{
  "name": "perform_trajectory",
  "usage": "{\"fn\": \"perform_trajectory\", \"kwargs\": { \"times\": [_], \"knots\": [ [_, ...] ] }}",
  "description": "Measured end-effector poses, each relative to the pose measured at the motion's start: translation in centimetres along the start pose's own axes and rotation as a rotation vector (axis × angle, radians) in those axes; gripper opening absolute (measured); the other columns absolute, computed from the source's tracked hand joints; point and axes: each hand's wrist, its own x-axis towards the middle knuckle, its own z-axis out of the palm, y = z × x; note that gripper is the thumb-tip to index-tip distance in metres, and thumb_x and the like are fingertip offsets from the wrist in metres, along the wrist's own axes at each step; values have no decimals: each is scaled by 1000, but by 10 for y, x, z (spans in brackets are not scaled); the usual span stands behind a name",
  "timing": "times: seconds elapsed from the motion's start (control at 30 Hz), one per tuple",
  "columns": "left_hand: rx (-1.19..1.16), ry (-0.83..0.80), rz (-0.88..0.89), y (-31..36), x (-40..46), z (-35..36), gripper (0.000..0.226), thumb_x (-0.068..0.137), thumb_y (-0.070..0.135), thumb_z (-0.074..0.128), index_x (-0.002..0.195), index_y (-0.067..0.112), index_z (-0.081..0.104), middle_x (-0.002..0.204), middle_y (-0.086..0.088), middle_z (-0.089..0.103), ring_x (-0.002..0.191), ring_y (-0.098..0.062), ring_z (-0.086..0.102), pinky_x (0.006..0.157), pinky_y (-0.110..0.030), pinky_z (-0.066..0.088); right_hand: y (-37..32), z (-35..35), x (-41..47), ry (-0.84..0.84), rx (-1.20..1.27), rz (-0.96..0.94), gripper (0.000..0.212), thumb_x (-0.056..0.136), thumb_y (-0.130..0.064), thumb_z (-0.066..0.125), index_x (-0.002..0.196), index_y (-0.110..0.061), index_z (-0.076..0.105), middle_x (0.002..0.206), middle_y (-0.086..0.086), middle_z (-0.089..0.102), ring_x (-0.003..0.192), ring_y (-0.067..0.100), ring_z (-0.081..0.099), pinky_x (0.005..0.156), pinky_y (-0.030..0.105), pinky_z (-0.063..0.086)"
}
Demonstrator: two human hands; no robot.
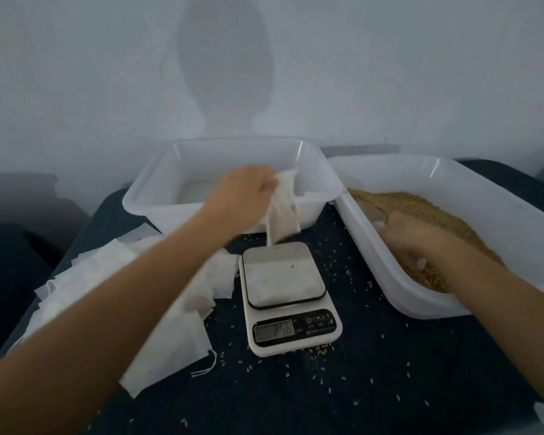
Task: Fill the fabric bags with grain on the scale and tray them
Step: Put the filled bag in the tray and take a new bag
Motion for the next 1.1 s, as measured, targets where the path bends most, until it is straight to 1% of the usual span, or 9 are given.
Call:
{"fn": "perform_trajectory", "kwargs": {
  "times": [0.1, 0.17, 0.23, 0.37, 0.5, 0.7, 0.87, 0.97, 1.1],
  "knots": [
    [-175, 143, -114, -17, 41, -33, 24, 94, 14, 44, 83, 2, 62, 75, -12, 62, 57, -16, 61, 52, -18, 47, 3, 3, 4, 1, -51, -51, 38, 102, -32, 41, 120, -1, 51, 92, 11, 60, 75, 22, 58, 53, 30, 42],
    [-272, 177, -157, -35, 65, -41, 23, 93, 12, 45, 91, 1, 65, 86, -17, 65, 69, -24, 65, 59, -22, 53, 6, 5, 7, -9, -47, -68, 34, 101, -32, 43, 111, -2, 55, 84, 7, 58, 72, 19, 56, 51, 27, 40],
    [-236, 121, -142, -54, 85, -35, 22, 93, 12, 47, 94, 2, 66, 93, -19, 66, 80, -28, 62, 68, -29, 52, 11, 7, 12, -29, -28, -80, 32, 100, -30, 45, 107, -2, 59, 86, 8, 61, 73, 19, 58, 54, 26, 44],
    [-165, -26, -131, -84, 113, -5, 18, 93, 16, 53, 101, 12, 69, 97, -7, 64, 88, -17, 57, 60, -21, 38, 15, 10, 21, -32, -9, -116, 35, 102, -34, 40, 94, -8, 62, 91, 7, 64, 76, 17, 58, 58, 26, 43],
    [-23, -194, -114, -97, 128, 35, 27, 95, 18, 50, 114, 7, 65, 119, -13, 62, 109, -26, 55, 80, -22, 35, 16, 11, 22, -14, -93, -126, 29, 100, -30, 43, 73, -22, 44, 77, -3, 52, 67, 10, 50, 47, 20, 34],
    [79, -568, 33, -90, 120, 71, 28, 96, 22, 49, 120, 15, 64, 123, -2, 62, 107, -16, 56, 91, -26, 40, 17, 10, 23, -44, -121, -202, 25, 101, -33, 42, 101, -16, 60, 80, -8, 49, 76, 9, 53, 56, 19, 41],
    [8, -776, -154, -83, 114, 55, 28, 93, 28, 50, 116, 23, 65, 123, 8, 59, 106, -9, 53, 95, -27, 39, 15, 8, 20, -48, -258, -243, 29, 102, -29, 37, 107, -11, 60, 98, 1, 60, 76, 10, 51, 49, 15, 33],
    [-226, -692, -238, -76, 105, 38, 27, 92, 33, 54, 114, 20, 64, 118, 5, 63, 106, -9, 57, 98, -29, 41, 14, 9, 21, -17, -240, -208, 29, 103, -32, 36, 91, -13, 55, 81, -3, 54, 70, 10, 51, 48, 19, 35],
    [-184, -237, -107, -73, 80, 1, 25, 92, 33, 56, 112, 21, 63, 106, 8, 63, 98, -7, 56, 89, -23, 40, 11, 6, 19, -21, -183, -162, 35, 101, -36, 38, 82, -14, 58, 83, 3, 61, 73, 15, 57, 55, 25, 43]
  ]
}}
